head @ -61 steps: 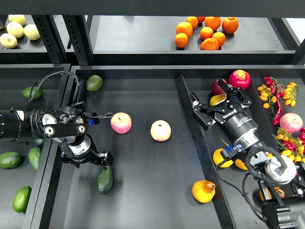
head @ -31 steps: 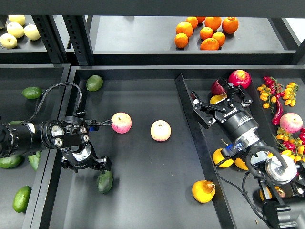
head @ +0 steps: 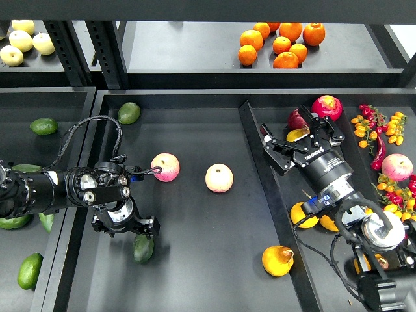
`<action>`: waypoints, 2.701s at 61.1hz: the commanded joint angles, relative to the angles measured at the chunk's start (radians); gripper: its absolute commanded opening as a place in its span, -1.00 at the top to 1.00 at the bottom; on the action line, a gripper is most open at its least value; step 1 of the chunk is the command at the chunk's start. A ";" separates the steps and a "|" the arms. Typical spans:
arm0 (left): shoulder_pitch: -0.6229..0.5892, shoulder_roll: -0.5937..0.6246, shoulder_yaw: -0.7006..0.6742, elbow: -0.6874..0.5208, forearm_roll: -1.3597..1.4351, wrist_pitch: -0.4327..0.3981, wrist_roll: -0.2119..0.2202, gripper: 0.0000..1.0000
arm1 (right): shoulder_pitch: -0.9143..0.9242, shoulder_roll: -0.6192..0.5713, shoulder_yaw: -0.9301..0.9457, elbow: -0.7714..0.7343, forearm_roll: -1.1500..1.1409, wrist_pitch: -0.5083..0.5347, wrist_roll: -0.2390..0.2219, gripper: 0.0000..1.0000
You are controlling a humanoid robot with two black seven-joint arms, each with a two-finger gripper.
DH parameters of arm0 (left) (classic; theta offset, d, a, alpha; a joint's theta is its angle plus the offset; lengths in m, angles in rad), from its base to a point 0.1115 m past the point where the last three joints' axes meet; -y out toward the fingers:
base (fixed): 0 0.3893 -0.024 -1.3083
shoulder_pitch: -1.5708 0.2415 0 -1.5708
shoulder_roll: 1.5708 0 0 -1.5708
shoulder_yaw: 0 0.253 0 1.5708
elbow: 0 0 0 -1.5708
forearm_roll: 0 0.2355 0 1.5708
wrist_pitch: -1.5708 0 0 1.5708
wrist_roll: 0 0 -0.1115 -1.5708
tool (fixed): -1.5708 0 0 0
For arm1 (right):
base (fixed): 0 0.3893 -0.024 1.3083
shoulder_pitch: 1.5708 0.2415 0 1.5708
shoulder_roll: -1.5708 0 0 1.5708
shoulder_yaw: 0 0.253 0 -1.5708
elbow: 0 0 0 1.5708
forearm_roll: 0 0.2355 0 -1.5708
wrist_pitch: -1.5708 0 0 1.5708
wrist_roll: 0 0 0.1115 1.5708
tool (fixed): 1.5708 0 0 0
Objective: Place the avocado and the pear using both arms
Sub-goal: 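Lower the left gripper and close it around the dark green avocado, then lift the avocado with the left gripper and carry it into the avocado bin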
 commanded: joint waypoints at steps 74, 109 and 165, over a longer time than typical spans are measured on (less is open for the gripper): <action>0.068 -0.073 0.005 0.091 0.003 0.000 0.000 -0.50 | -0.006 0.000 -0.003 0.000 0.000 0.002 0.000 -0.99; 0.062 -0.070 -0.130 0.206 -0.056 0.000 0.000 0.90 | -0.008 0.000 -0.003 0.000 0.002 0.005 0.000 -0.99; -0.109 0.472 -0.204 0.184 -0.180 0.000 0.000 0.85 | -0.008 0.000 -0.004 0.000 0.000 0.006 0.000 -0.99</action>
